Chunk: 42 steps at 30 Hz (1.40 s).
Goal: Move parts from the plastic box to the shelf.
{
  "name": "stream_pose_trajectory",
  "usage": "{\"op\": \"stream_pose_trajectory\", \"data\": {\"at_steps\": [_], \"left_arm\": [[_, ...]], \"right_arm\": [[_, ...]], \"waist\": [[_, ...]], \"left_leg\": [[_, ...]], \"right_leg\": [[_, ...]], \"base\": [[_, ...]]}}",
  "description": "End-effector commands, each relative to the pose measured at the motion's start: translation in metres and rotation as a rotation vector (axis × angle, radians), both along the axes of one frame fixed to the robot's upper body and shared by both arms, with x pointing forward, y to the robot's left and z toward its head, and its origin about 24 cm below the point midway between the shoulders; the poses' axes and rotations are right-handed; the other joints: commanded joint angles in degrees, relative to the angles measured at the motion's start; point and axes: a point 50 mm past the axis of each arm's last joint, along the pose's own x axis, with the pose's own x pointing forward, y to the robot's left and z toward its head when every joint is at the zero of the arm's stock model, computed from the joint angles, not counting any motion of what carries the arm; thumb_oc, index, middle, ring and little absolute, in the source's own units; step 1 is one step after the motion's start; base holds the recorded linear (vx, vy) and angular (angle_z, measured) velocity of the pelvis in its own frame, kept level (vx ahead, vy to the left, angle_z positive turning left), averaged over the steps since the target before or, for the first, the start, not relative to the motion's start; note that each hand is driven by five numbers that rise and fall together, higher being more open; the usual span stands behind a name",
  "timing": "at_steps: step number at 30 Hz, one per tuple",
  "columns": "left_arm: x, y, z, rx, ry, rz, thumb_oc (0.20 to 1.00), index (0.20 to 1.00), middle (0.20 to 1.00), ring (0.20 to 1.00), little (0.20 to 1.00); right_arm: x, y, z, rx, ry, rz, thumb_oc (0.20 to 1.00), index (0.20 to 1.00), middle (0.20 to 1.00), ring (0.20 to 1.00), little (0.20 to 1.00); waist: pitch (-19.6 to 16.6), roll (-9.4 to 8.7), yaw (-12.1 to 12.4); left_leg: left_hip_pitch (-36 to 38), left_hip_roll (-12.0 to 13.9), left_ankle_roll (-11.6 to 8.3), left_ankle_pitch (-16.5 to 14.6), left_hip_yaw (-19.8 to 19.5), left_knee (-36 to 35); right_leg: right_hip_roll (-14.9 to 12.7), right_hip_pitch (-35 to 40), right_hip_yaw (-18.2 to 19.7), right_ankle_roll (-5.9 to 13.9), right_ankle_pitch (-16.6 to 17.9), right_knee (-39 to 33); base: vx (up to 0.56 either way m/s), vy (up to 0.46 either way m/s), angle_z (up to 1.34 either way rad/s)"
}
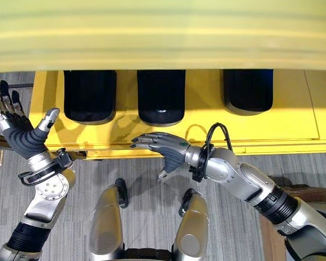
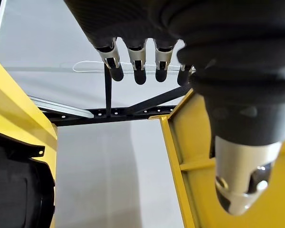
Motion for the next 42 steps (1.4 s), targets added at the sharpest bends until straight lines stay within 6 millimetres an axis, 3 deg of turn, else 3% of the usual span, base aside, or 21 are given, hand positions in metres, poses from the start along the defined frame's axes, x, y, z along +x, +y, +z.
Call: {"op": "stream_pose_trajectory", "data": {"at_steps": [1,6,19,42], "left_arm": [[-0.016,0.000,0.020,0.081,-0.124,-0.023,1.000,1.000,1.000,1.000,1.000],[-0.017,0.000,0.021,0.083,-0.130,-0.016,1.000,1.000,1.000,1.000,1.000],[-0.015,0.002,0.022,0.095,-0.118,-0.019,1.000,1.000,1.000,1.000,1.000],[-0.014,0.002,0.022,0.108,-0.091,-0.055,1.000,1.000,1.000,1.000,1.000]], "right_arm": [[-0.002,0.004,0.012,-0.005,-0.091,0.021,1.000,1.000,1.000,1.000,1.000],[0.009,-0.009,0.009,-0.043,-0.154,-0.076,1.000,1.000,1.000,1.000,1.000],[0.019,-0.019,-0.001,-0.073,-0.156,-0.181,1.000,1.000,1.000,1.000,1.000],[0.034,-0.023,-0.004,-0.086,-0.195,-0.249,1.000,1.000,1.000,1.000,1.000]], "waist": [[-2.09,-0.57,0.62],[-2.09,-0.95,0.50],[-2.09,-1.15,0.54],[-2.09,-0.89,1.42]], "left_leg": [[2.60,0.94,4.68,-5.70,3.04,2.30],[2.36,1.44,4.90,-5.96,3.07,2.74],[2.68,1.54,5.14,-6.26,3.15,2.87],[2.49,1.13,5.69,-7.02,2.80,3.77]], "right_leg": [[0.26,1.22,-0.52,-0.62,2.74,-1.26],[0.38,1.29,-0.63,-0.76,2.59,-1.00],[0.64,1.67,-0.76,-0.96,2.24,-0.63],[0.34,1.38,-1.19,-1.09,2.01,0.50]], "base": [[0.00,0.000,0.00],[0.00,0.000,0.00],[0.01,-0.006,0.01],[0.00,-0.001,0.01]]}}
